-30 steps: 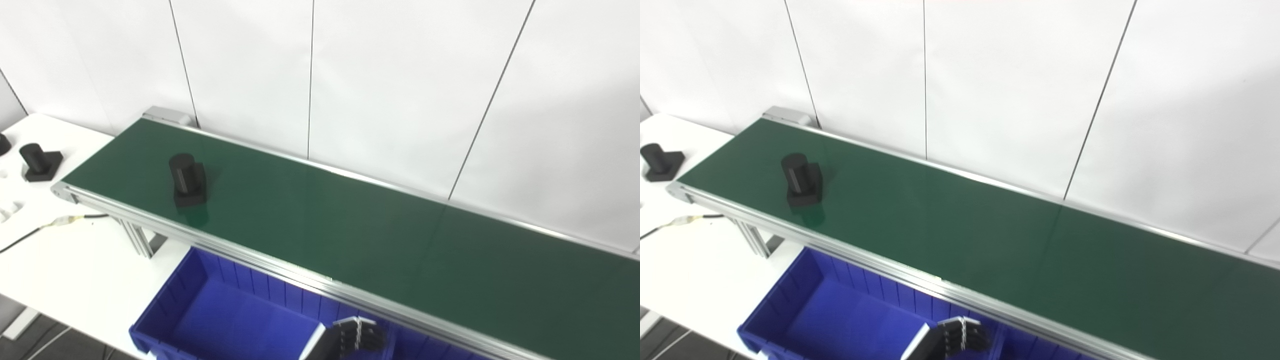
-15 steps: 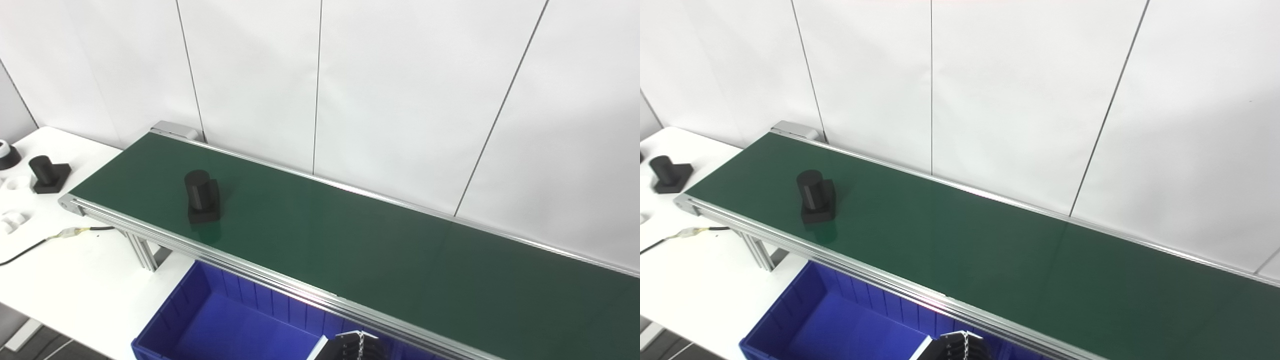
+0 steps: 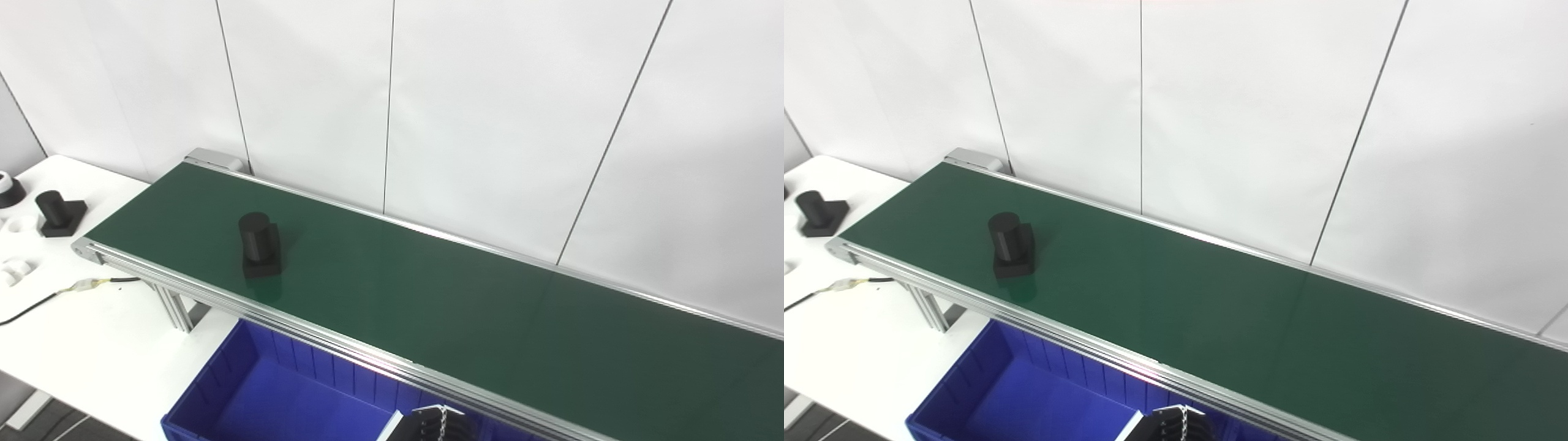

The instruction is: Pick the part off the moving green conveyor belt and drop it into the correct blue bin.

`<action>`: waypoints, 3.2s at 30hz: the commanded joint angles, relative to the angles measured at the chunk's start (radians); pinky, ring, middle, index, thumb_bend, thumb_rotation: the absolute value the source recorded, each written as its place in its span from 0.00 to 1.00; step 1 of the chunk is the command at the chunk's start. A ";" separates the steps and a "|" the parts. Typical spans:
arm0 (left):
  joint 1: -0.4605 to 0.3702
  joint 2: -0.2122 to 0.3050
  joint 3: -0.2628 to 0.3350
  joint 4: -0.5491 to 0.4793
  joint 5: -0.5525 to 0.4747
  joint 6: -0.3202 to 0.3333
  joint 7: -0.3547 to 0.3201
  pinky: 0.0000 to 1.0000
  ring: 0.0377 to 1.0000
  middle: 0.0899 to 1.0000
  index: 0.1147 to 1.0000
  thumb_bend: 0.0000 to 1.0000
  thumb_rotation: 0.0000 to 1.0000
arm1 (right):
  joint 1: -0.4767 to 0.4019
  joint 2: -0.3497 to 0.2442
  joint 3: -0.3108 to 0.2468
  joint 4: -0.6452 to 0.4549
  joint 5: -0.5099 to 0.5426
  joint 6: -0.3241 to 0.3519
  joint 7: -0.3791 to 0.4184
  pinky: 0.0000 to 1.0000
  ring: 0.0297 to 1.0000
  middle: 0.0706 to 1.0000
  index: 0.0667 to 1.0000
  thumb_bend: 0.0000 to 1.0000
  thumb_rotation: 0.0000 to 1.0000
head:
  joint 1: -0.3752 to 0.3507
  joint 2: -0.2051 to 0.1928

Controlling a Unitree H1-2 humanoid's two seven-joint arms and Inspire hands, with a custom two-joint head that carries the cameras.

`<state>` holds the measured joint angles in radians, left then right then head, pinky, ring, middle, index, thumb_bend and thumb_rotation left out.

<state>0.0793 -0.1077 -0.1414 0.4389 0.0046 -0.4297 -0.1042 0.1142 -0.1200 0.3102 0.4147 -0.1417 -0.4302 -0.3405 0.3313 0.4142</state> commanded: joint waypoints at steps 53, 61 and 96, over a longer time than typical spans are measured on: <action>0.071 -0.020 -0.048 -0.132 0.014 -0.040 0.052 0.67 0.62 0.59 0.59 0.56 0.00 | -0.153 -0.078 -0.137 -0.361 0.004 -0.034 0.188 0.66 0.72 0.78 0.82 0.62 0.00 | -0.190 0.131; 0.070 -0.017 -0.058 -0.131 0.028 -0.040 0.065 0.70 0.65 0.61 0.60 0.58 0.00 | -0.230 -0.037 -0.167 -0.408 0.010 0.023 0.251 0.66 0.74 0.79 0.84 0.63 0.01 | -0.209 0.143; 0.043 0.029 -0.010 -0.124 -0.002 -0.040 0.044 0.62 0.63 0.64 0.63 0.58 0.00 | -0.631 0.242 -0.026 -0.236 -0.274 0.225 0.313 0.69 0.79 0.81 0.86 0.71 0.16 | -0.368 0.144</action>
<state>0.1372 -0.0798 -0.1470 0.3317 0.0043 -0.4308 -0.0458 -0.4675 0.1039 0.2829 0.1879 -0.3945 -0.2326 -0.0171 -0.0384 0.5568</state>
